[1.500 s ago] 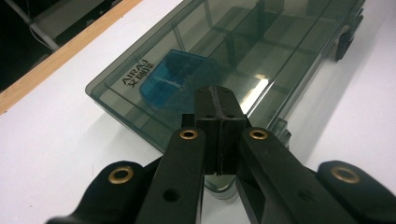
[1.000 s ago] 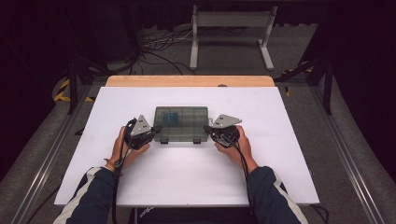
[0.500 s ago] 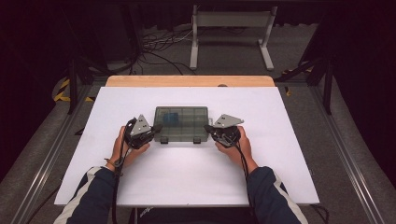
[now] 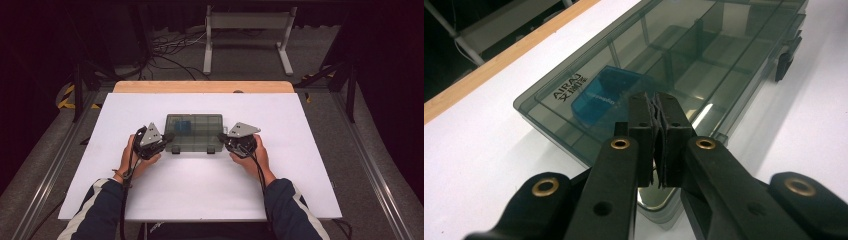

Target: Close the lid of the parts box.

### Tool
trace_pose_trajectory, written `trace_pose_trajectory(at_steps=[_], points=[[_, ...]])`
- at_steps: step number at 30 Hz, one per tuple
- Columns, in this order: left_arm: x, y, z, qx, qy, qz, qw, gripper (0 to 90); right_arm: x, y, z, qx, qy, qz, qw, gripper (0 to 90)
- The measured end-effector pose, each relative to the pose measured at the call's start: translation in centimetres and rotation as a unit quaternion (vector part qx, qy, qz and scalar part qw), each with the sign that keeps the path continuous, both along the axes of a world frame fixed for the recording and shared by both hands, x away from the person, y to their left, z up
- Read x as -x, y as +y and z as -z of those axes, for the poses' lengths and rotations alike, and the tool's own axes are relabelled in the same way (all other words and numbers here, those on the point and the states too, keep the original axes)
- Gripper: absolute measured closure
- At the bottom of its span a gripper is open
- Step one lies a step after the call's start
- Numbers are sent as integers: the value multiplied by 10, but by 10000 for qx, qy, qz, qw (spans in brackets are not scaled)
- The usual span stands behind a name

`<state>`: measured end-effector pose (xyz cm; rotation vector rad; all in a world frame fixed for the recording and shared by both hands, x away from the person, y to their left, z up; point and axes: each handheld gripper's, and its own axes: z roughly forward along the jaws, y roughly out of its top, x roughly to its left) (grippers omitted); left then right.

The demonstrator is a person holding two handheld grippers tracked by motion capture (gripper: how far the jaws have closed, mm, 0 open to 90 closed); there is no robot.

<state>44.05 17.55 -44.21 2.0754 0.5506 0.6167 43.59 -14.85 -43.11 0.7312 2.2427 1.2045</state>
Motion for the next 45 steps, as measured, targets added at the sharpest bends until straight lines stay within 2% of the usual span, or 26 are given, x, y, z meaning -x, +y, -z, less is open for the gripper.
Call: trace_pose_trajectory(at_steps=[12, 16, 25, 30, 35, 39, 45], points=[[7, -1, -7, 124, -164, 117, 9997, 806, 2, -1, -6, -135, -89, 28, 9999, 775], [8, -2, -9, 119, -237, 107, 9996, 754, 2, -1, -8, -174, -76, 6, 9998, 720], [11, -4, -12, 188, -313, 114, 9993, 576, 3, -2, -9, -327, -97, -23, 9994, 593], [13, -4, -13, 257, -337, 146, 9990, 513, 5, -1, -11, -410, -163, -37, 9990, 474], [14, -4, -14, 293, -351, 162, 9988, 442, 4, -2, -11, -458, -266, 98, 9985, 361], [14, -4, -14, 313, -377, 145, 9987, 418, 4, -3, -12, -467, -302, 148, 9983, 324], [14, -4, -14, 353, -373, 135, 9986, 333, 3, -3, -10, -492, -345, 312, 9977, 198]])
